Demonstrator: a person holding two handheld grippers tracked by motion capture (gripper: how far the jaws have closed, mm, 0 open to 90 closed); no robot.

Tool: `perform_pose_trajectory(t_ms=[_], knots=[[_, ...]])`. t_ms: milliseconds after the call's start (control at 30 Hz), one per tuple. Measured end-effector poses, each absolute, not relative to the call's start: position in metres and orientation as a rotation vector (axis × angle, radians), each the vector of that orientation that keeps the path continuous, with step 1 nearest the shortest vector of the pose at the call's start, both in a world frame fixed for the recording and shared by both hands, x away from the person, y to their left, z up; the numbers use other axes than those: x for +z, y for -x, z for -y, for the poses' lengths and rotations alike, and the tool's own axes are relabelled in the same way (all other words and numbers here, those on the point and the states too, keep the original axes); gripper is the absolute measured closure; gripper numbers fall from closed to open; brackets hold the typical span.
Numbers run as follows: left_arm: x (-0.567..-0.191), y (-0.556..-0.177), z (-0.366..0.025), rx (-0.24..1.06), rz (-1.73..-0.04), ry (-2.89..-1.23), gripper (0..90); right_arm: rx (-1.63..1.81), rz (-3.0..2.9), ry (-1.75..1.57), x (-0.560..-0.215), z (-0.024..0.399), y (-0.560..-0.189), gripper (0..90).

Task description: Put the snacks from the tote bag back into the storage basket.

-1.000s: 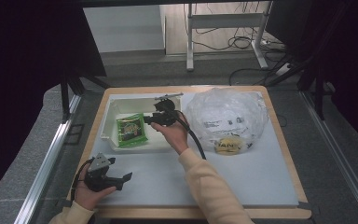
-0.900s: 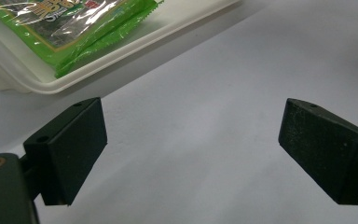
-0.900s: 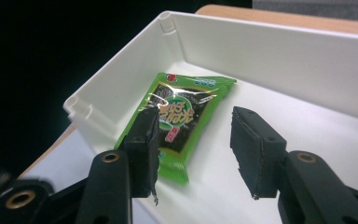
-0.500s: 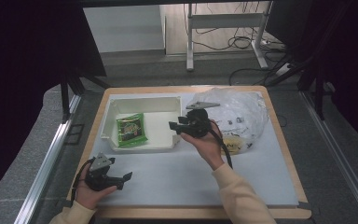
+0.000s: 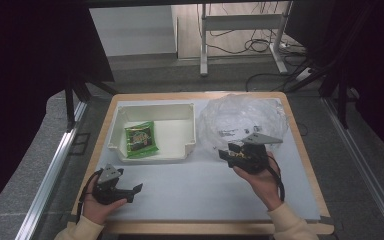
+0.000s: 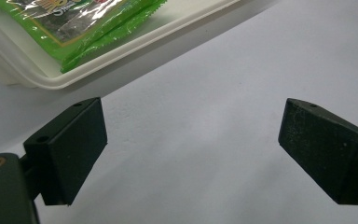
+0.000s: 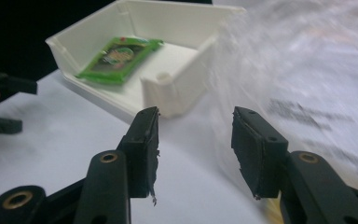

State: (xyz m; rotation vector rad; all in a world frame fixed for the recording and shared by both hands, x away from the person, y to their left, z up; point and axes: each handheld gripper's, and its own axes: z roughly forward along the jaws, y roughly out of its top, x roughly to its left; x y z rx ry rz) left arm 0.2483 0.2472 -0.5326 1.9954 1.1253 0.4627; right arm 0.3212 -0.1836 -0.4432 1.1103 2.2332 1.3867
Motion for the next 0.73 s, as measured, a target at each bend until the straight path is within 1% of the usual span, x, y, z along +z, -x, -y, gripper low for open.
perform_pose_trajectory(t_ms=[133, 233, 733], knots=[[-0.532, -0.247, -0.247, 0.467, -1.123, -1.992, 8.0, 1.354, -2.231, -1.122, -0.46, 0.202, -0.312, 51.6], [-0.531, -0.247, -0.248, 0.466, -1.119, -1.984, 8.1, 1.371, -2.225, -1.187, -0.469, 0.211, -0.314, 51.6], [-0.529, -0.245, -0.25, 0.464, -1.095, -1.975, 8.1, 1.333, -2.249, -1.183, -0.481, 0.201, -0.315, 50.5]])
